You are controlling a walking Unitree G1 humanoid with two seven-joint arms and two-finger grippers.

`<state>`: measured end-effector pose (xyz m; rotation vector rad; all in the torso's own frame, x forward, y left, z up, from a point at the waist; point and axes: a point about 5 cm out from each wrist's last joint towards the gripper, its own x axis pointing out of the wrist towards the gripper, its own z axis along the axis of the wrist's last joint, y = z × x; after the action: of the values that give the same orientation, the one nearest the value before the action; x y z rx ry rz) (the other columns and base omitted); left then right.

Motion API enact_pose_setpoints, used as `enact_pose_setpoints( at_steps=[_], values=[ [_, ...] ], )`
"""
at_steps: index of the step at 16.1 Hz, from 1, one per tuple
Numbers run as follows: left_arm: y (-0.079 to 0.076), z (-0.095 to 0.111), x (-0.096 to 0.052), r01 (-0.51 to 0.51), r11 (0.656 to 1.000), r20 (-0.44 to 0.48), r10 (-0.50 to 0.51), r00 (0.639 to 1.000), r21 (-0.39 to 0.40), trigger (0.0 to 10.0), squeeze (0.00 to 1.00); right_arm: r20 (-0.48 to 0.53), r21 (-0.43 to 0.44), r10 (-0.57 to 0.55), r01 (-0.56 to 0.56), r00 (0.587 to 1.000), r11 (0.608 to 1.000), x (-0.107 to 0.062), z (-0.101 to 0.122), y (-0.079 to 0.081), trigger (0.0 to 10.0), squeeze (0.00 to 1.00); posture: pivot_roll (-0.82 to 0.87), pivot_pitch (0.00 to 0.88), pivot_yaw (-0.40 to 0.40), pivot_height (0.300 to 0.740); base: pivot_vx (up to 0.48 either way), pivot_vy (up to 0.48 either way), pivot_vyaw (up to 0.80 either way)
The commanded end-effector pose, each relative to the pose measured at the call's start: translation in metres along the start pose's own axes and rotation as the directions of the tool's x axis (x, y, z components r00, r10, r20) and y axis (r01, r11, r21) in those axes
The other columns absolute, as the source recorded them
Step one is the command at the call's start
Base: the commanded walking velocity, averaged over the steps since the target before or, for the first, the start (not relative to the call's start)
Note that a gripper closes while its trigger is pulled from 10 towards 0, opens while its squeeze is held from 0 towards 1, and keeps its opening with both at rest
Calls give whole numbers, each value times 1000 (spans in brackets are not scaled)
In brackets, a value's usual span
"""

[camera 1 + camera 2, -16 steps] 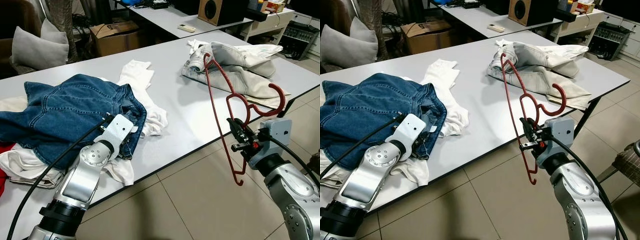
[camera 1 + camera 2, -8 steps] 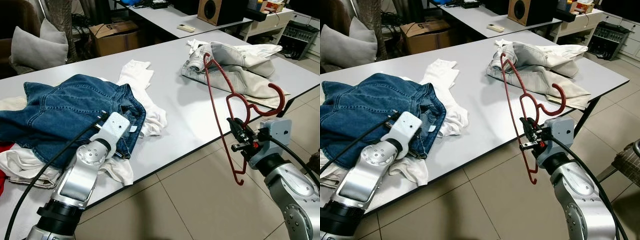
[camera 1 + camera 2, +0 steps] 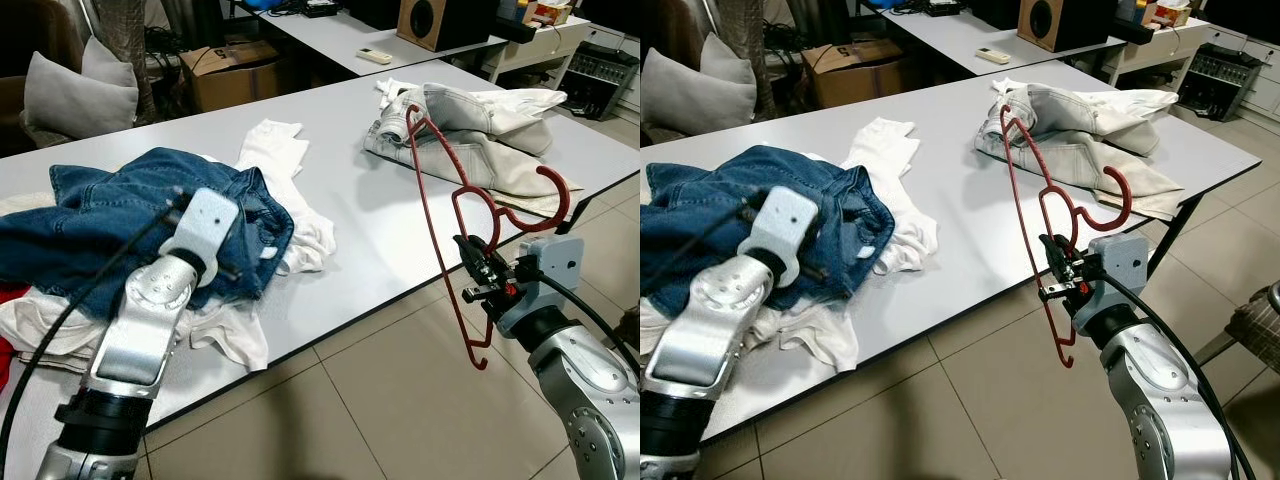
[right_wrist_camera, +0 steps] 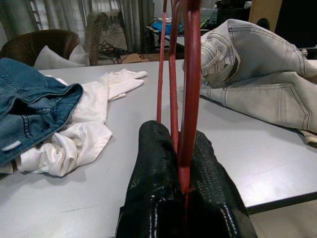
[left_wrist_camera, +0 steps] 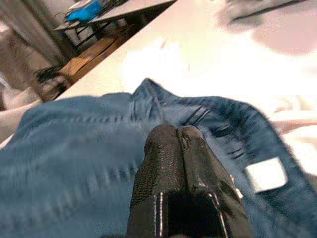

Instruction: Hang hanger

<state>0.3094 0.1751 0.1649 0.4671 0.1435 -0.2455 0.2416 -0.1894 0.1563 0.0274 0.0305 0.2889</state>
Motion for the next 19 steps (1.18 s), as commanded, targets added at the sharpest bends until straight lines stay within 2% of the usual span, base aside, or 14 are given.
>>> enact_pose_setpoints(
  at_steps=[1, 3, 4, 5, 6, 7, 8, 9, 12, 15, 17, 19],
  values=[
    [2, 6, -3, 7, 1000, 30, -7, 1000, 13, 0, 0, 17, -14, 1, 0, 1000, 1000, 2, 3, -1, 10000, 0, -182, 0, 15, 740, 0, 0, 0],
    [8, 15, -4, -26, 999, 91, 28, 996, -18, 0, 0, 18, -14, -1, 1, 1000, 1000, 1, 3, -2, 10000, 0, -182, 0, 13, 740, 0, 0, 0],
    [13, 24, -4, -42, 996, 136, 52, 989, -79, 0, 0, 18, -14, 0, 0, 1000, 1000, 1, 3, -2, 10000, 0, -183, 0, 12, 740, 0, 0, 0],
    [14, 27, -4, -37, 995, 149, 50, 988, -89, 0, 0, 17, -15, 2, -1, 1000, 1000, 0, 3, -2, 10000, 0, -181, 0, 11, 740, 0, 0, 0],
    [5, 30, -5, 109, 994, 173, -104, 979, -22, 0, 0, 15, -18, 7, -6, 1000, 1000, 1, 2, -1, 10000, 0, -180, 0, 10, 740, 0, 0, 0],
    [-11, 26, -12, 283, 957, 152, -289, 945, 58, 3294, 0, 14, -19, 9, -8, 1000, 1000, 1, 2, -2, 10000, 0, -181, 0, 11, 740, 0, 0, 0],
    [-17, 24, -16, 346, 934, 147, -356, 923, 91, 3294, 0, 13, -20, 9, -9, 1000, 1000, 1, 2, -2, 10000, 0, -181, 0, 11, 740, 0, 0, 0],
    [-23, 13, -25, 442, 881, 94, -461, 882, 167, 10000, 1000, 11, -23, 10, -10, 1000, 1000, 0, 1, -3, 10000, 0, -181, 0, 13, 740, 0, 0, 0],
    [-30, -4, -40, 572, 791, -4, -585, 811, 219, 10000, 1000, 6, -25, 12, -11, 1000, 1000, -1, 0, -3, 10000, 0, -178, 0, 12, 740, 0, 0, 0],
    [-35, -9, -38, 553, 813, -42, -555, 831, 181, 10000, 1000, 1, -22, 20, -20, 1000, 1000, -3, -3, 0, 10000, 0, -184, 0, 20, 740, 0, 0, 0],
    [-39, -7, -35, 528, 839, -39, -527, 849, 130, 10000, 1000, 0, -22, 22, -22, 1000, 1000, -4, -3, 2, 10000, 0, -190, 0, 26, 740, 0, 0, 0],
    [-45, -11, -30, 463, 881, -67, -459, 886, 95, 10000, 1000, -4, -23, 33, -33, 999, 999, -5, -5, 4, 10000, 0, -199, 0, 28, 740, 0, 0, 0]
  ],
)
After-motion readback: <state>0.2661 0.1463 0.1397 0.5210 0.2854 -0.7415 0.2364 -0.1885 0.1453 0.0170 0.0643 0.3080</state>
